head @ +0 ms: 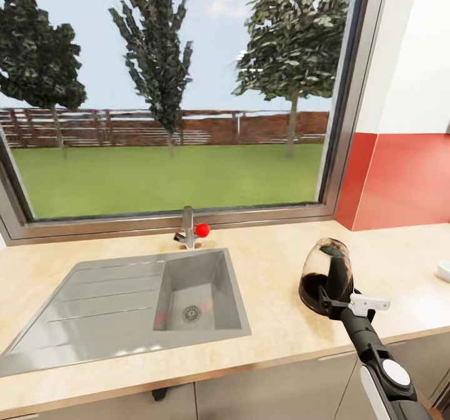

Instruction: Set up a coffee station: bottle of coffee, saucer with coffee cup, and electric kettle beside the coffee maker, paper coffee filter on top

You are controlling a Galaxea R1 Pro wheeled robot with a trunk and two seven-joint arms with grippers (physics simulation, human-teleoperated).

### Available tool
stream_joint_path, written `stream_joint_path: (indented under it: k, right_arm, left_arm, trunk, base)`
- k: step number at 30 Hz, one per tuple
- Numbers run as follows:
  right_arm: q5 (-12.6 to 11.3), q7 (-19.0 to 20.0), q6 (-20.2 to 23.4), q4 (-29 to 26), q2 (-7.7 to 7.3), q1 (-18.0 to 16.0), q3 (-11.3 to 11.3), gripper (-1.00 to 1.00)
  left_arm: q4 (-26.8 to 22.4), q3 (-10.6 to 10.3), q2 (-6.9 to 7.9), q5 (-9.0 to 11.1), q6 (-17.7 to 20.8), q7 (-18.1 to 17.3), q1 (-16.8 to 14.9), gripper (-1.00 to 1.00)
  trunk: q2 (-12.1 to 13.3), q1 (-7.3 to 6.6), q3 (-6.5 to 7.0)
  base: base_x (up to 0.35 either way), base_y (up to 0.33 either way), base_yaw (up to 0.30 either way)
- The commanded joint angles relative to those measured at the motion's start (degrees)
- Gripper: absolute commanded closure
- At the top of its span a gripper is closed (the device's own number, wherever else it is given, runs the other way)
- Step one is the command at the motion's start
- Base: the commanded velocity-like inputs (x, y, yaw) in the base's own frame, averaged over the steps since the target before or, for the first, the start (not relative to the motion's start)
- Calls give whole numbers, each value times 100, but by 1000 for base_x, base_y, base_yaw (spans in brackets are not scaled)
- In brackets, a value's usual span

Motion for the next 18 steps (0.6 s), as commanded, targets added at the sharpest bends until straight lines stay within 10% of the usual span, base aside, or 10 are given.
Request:
stream_joint_path:
  k: [1,15,16,18]
  right_arm:
    - [-60,16,-7,0,-1,-3,-1,-100]
    - [-60,14,-23,-1,-1,-5,-2,-100]
    - [-60,14,-24,0,-1,-4,0,100]
    - [-60,14,-24,-2,-1,-4,3,100]
  left_arm:
    - [12,40,4,32,-39,-3,-6,-100]
    - [12,40,4,32,-39,-3,-4,-100]
    - [12,40,5,32,-39,-3,-4,-100]
    - [12,40,5,32,-39,-3,-4,-100]
  trunk:
    - [-7,3,-8]
    - [-7,3,-8]
    - [-7,3,-8]
    - [-7,3,-8]
  base:
    - [137,0,0]
    - [45,0,0]
    - [0,0,0]
    - [0,0,0]
